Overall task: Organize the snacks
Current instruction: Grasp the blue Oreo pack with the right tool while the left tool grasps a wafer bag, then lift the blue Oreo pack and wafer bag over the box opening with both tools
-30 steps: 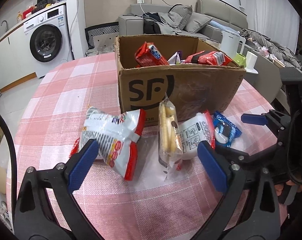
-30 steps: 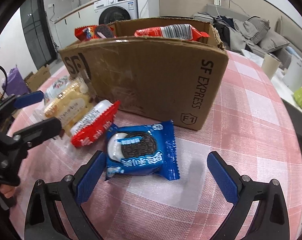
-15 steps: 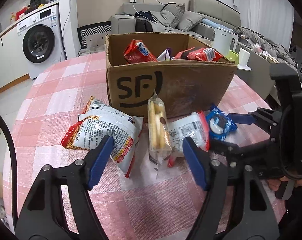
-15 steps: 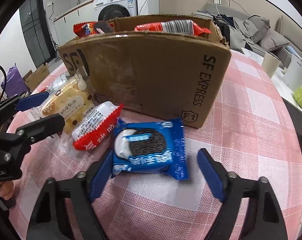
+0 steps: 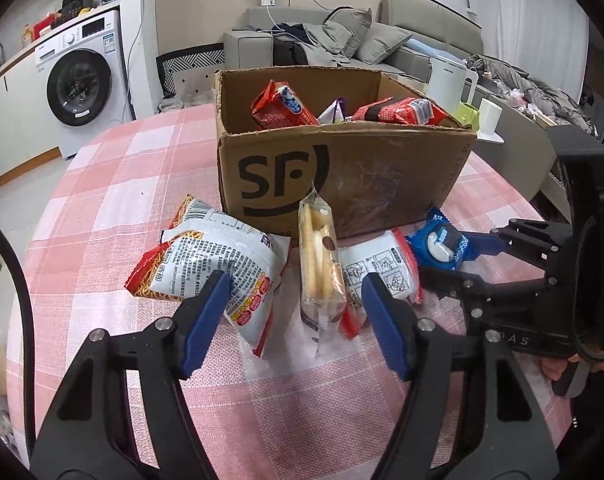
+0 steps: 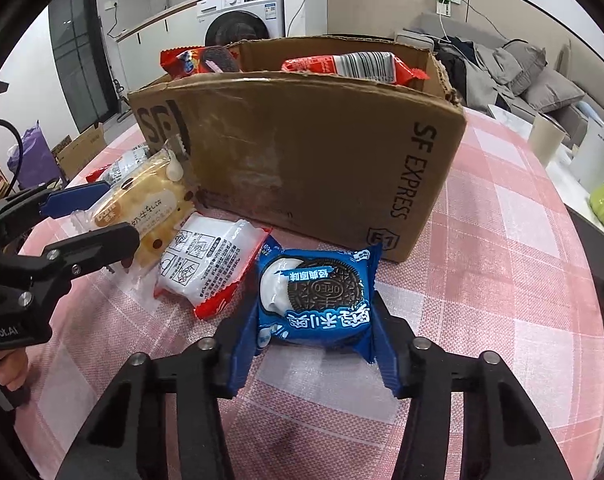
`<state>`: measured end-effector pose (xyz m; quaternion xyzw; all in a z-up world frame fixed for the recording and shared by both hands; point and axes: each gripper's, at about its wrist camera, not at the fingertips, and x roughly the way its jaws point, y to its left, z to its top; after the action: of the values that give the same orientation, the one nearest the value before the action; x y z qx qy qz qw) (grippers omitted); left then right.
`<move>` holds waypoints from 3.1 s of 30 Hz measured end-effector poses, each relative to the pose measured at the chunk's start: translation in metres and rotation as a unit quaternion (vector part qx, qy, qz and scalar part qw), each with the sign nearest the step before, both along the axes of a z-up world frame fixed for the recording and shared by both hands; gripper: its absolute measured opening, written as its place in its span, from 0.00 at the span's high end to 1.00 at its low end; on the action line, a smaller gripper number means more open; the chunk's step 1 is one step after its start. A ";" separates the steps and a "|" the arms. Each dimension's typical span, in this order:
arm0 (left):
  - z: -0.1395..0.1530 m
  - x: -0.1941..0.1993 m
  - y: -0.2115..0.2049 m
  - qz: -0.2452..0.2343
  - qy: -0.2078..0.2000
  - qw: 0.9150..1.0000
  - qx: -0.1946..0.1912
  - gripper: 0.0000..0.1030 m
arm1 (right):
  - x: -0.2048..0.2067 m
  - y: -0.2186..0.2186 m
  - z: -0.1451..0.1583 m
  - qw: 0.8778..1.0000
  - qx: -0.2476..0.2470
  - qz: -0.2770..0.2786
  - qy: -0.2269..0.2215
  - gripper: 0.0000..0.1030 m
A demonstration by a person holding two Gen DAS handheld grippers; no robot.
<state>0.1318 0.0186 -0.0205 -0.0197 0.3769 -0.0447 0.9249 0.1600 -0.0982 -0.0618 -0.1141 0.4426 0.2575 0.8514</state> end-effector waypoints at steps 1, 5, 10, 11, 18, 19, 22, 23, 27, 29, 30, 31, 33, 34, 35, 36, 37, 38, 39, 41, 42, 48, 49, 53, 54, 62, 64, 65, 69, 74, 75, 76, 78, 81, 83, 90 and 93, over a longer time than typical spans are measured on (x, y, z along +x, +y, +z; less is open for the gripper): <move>0.000 0.000 0.000 0.000 0.000 1.000 0.001 0.35 | -0.001 0.000 0.001 1.000 0.001 0.000 0.000 0.51; 0.001 0.000 0.003 0.006 -0.001 1.000 -0.001 0.35 | -0.003 -0.003 0.004 1.000 0.005 0.002 -0.003 0.52; 0.004 -0.003 0.005 0.002 -0.011 1.000 -0.008 0.37 | -0.004 -0.006 0.008 1.000 0.009 -0.001 -0.005 0.52; 0.006 -0.004 0.004 -0.001 -0.018 1.000 -0.009 0.41 | -0.004 -0.006 0.009 1.000 0.010 -0.001 -0.004 0.52; 0.002 -0.004 -0.004 -0.026 -0.007 0.999 -0.019 0.54 | -0.001 -0.007 0.010 1.000 0.014 -0.002 -0.003 0.52; 0.000 -0.003 -0.003 -0.025 -0.005 0.999 -0.024 0.55 | -0.001 -0.007 0.010 1.000 0.014 -0.002 -0.003 0.52; -0.008 0.004 0.002 -0.017 0.011 0.999 -0.042 0.72 | -0.002 -0.006 0.009 1.000 0.014 -0.002 -0.003 0.52; -0.010 0.005 0.004 -0.017 0.012 0.999 -0.046 0.77 | -0.002 -0.006 0.009 1.000 0.014 -0.002 -0.003 0.52; -0.010 0.005 0.005 -0.018 0.007 0.999 -0.050 0.88 | -0.003 -0.005 0.009 1.000 0.017 0.000 -0.004 0.52; -0.009 0.004 0.005 -0.020 0.002 0.998 -0.052 0.88 | -0.002 -0.007 0.009 1.000 0.017 0.000 -0.004 0.52; -0.007 0.003 0.005 -0.020 0.000 0.998 -0.051 0.89 | -0.002 -0.007 0.009 1.000 0.017 0.000 -0.004 0.52; -0.006 0.003 0.005 -0.020 -0.003 0.999 -0.051 0.89 | -0.002 -0.007 0.010 1.000 0.018 0.000 -0.005 0.52; -0.005 0.001 0.006 -0.019 -0.007 0.998 -0.052 0.89 | -0.002 -0.008 0.011 1.000 0.020 0.000 -0.007 0.52; -0.004 0.000 0.007 -0.018 -0.008 0.998 -0.053 0.89 | -0.003 -0.008 0.011 1.000 0.021 0.000 -0.008 0.52; -0.003 0.000 0.008 -0.018 -0.010 0.998 -0.054 0.89 | -0.003 -0.008 0.012 1.000 0.022 0.000 -0.009 0.52; -0.002 -0.001 0.008 -0.018 -0.012 0.998 -0.055 0.89 | -0.004 -0.008 0.013 1.000 0.023 0.001 -0.010 0.52; -0.001 -0.001 0.008 -0.018 -0.013 0.998 -0.055 0.89 | -0.004 -0.009 0.013 1.000 0.023 0.001 -0.011 0.52; 0.001 -0.002 0.008 -0.018 -0.015 0.998 -0.056 0.89 | -0.004 -0.009 0.014 1.000 0.024 0.000 -0.012 0.52; 0.003 -0.003 0.009 -0.018 -0.017 0.998 -0.057 0.89 | -0.005 -0.009 0.015 1.000 0.025 0.000 -0.013 0.52; 0.007 -0.005 0.009 -0.019 -0.020 0.998 -0.057 0.89 | -0.005 -0.010 0.017 0.999 0.028 0.001 -0.015 0.52; 0.009 -0.006 0.008 -0.020 -0.022 0.998 -0.058 0.89 | -0.006 -0.010 0.019 0.999 0.029 0.001 -0.016 0.52; 0.023 -0.015 0.004 -0.025 -0.036 0.997 -0.059 0.89 | -0.010 -0.013 0.029 0.999 0.037 0.003 -0.027 0.52; 0.026 -0.017 0.003 -0.025 -0.038 0.997 -0.060 0.89 | -0.011 -0.012 0.030 0.999 0.037 0.003 -0.028 0.52; 0.035 -0.024 0.002 -0.029 -0.045 0.996 -0.064 0.89 | -0.012 -0.012 0.037 0.999 0.041 0.005 -0.036 0.52; 0.038 -0.025 0.001 -0.029 -0.048 0.996 -0.063 0.89 | -0.012 -0.013 0.039 0.998 0.042 0.006 -0.037 0.52; 0.052 -0.037 -0.001 -0.031 -0.060 0.996 -0.064 0.89 | -0.018 -0.017 0.053 0.997 0.051 0.008 -0.050 0.52; 0.058 -0.041 -0.002 -0.031 -0.066 0.995 -0.063 0.89 | -0.021 -0.019 0.057 0.997 0.055 0.009 -0.053 0.52; 0.060 -0.042 -0.002 -0.030 -0.068 0.995 -0.062 0.89 | -0.022 -0.019 0.059 0.997 0.057 0.008 -0.055 0.52; 0.070 -0.047 -0.003 -0.026 -0.077 0.995 -0.060 0.89 | -0.025 -0.022 0.066 0.996 0.059 0.006 -0.063 0.52; 0.080 -0.048 0.000 -0.020 -0.084 0.994 -0.061 0.89 | -0.031 -0.022 0.077 0.995 0.065 0.007 -0.073 0.52; 0.081 -0.047 0.001 -0.019 -0.086 0.994 -0.061 0.89 | -0.033 -0.023 0.081 0.995 0.067 0.006 -0.078 0.52; 0.083 -0.046 0.001 -0.019 -0.087 0.994 -0.060 0.89 | -0.033 -0.023 0.081 0.995 0.067 0.006 -0.078 0.52; 0.087 -0.047 0.001 -0.018 -0.091 0.994 -0.058 0.89 | -0.036 -0.024 0.084 0.994 0.070 0.005 -0.080 0.52; 0.091 -0.047 0.000 -0.016 -0.094 0.994 -0.056 0.89 | -0.036 -0.026 0.088 0.994 0.074 0.002 -0.084 0.52; 0.094 -0.045 -0.001 -0.013 -0.096 0.994 -0.054 0.89 | -0.035 -0.027 0.091 0.993 0.079 0.000 -0.086 0.52; 0.100 -0.037 0.002 -0.007 -0.100 0.994 -0.054 0.89 | -0.025 -0.027 0.106 0.991 0.090 -0.005 -0.099 0.52; 0.104 -0.034 0.003 -0.005 -0.102 0.993 -0.055 0.89 | -0.020 -0.025 0.112 0.990 0.093 -0.007 -0.102 0.52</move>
<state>0.0974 0.0218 0.0837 -0.0638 0.2779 -0.0718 0.9558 0.1395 -0.1233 0.0498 -0.0566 0.3286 0.2786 0.9007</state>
